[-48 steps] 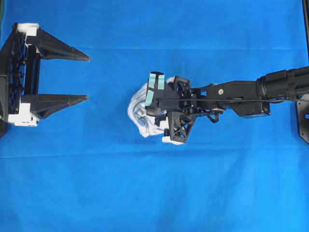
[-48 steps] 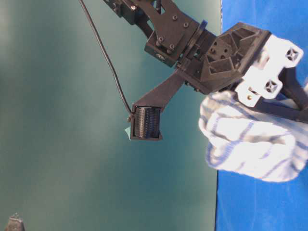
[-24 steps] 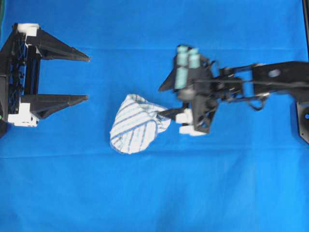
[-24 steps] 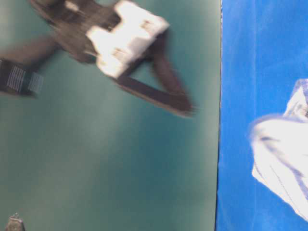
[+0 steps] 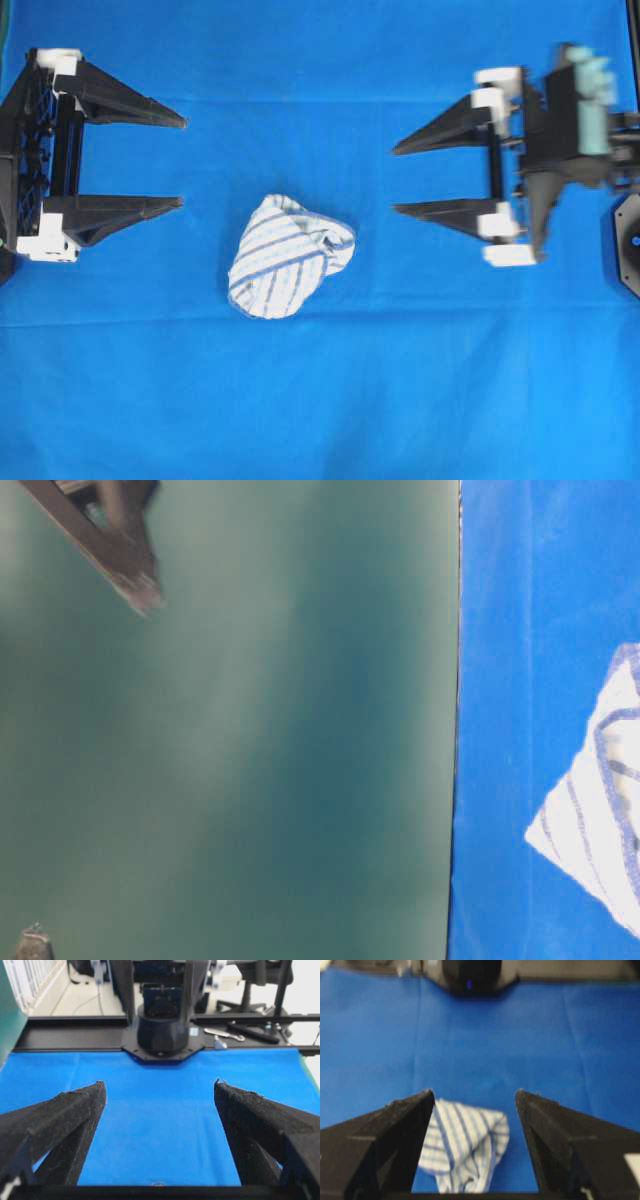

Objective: Hand over the towel.
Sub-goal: 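Open the right gripper and retract it to the right side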

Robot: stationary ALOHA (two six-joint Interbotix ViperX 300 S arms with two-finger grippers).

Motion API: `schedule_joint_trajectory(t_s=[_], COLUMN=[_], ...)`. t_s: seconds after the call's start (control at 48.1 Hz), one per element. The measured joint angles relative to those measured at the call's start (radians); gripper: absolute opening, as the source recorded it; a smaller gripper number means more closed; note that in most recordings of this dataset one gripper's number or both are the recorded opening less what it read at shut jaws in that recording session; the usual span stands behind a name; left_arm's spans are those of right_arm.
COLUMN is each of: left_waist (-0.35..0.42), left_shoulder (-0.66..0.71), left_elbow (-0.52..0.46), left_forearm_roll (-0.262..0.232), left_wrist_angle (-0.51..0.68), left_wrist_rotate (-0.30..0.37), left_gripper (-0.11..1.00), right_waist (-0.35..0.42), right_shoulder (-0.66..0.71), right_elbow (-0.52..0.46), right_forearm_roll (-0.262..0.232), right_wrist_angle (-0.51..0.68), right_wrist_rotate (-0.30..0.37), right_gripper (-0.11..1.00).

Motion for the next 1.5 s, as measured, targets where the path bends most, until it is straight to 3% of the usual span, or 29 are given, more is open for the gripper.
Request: schedule_joint_trajectory(t_s=[0.395, 0.665, 0.935, 1.143, 1.496], left_waist=[0.000, -0.005, -0.008, -0.008, 0.000], left_shoulder=[0.006, -0.135, -0.345, -0.500, -0.595], left_elbow=[0.003, 0.037, 0.166, 0.305, 0.471], left_forearm_roll=[0.000, 0.000, 0.002, 0.000, 0.002], left_wrist_angle=[0.000, 0.117, 0.189, 0.195, 0.195], left_wrist_rotate=[0.000, 0.000, 0.003, 0.006, 0.018], left_gripper=[0.91, 0.90, 0.90, 0.90, 0.90], right_waist=[0.000, 0.000, 0.000, 0.000, -0.009], right_shoulder=[-0.017, -0.161, -0.422, -0.548, -0.518], right_elbow=[0.048, 0.100, 0.255, 0.393, 0.552], right_forearm_roll=[-0.005, -0.005, -0.005, -0.005, -0.002], right_wrist_angle=[-0.077, 0.023, 0.074, 0.067, -0.071], right_wrist_rotate=[-0.002, -0.002, -0.002, -0.003, 0.002], right_gripper=[0.69, 0.69, 0.69, 0.69, 0.69])
